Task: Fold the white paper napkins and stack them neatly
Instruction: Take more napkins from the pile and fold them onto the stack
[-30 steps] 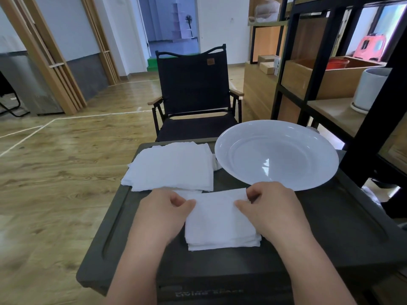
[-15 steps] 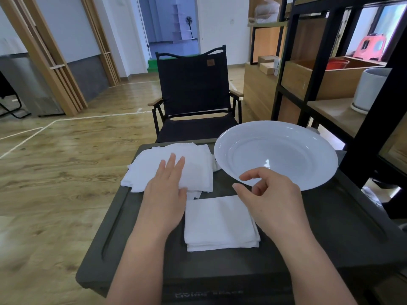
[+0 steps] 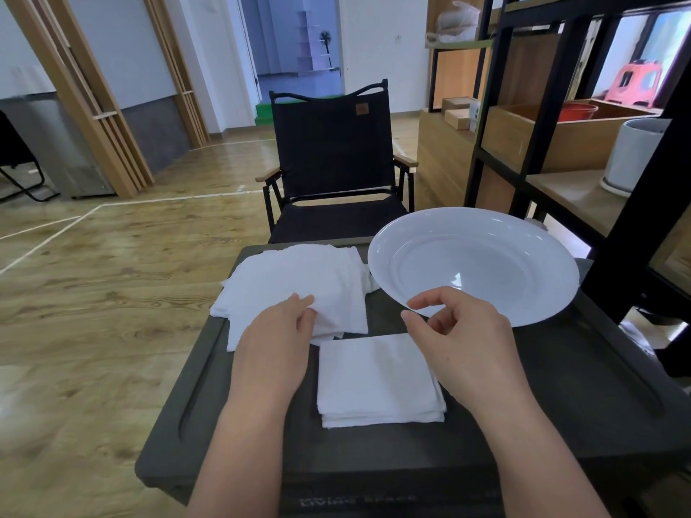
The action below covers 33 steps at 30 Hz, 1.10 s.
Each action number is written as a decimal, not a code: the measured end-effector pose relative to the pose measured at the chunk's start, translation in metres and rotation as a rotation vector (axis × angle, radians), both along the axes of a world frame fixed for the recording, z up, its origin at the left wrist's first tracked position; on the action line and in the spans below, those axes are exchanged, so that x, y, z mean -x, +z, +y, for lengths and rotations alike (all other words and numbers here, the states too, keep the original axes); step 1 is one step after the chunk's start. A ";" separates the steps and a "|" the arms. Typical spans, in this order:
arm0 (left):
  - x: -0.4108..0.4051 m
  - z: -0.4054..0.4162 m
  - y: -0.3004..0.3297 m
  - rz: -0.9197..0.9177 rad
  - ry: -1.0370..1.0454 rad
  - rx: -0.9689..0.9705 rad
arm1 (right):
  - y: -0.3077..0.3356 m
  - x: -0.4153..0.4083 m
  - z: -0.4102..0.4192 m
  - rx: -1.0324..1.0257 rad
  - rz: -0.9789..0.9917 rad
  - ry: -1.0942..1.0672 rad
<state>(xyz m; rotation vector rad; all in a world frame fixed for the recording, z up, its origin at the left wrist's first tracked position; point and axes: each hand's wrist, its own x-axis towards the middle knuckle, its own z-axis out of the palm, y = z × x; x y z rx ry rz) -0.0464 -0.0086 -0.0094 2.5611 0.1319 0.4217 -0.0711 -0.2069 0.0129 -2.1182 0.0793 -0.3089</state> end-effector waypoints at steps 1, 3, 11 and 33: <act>0.003 -0.002 0.002 -0.051 0.011 0.019 | 0.000 0.000 0.000 -0.003 -0.002 0.002; 0.012 -0.008 0.014 -0.222 0.070 0.114 | 0.002 0.002 0.000 -0.023 -0.024 0.017; 0.044 -0.025 0.062 0.007 -0.025 1.218 | 0.012 0.005 0.007 -0.406 0.046 0.341; 0.044 -0.013 0.049 -0.104 -0.088 0.628 | 0.010 0.004 0.002 -0.274 -0.065 0.229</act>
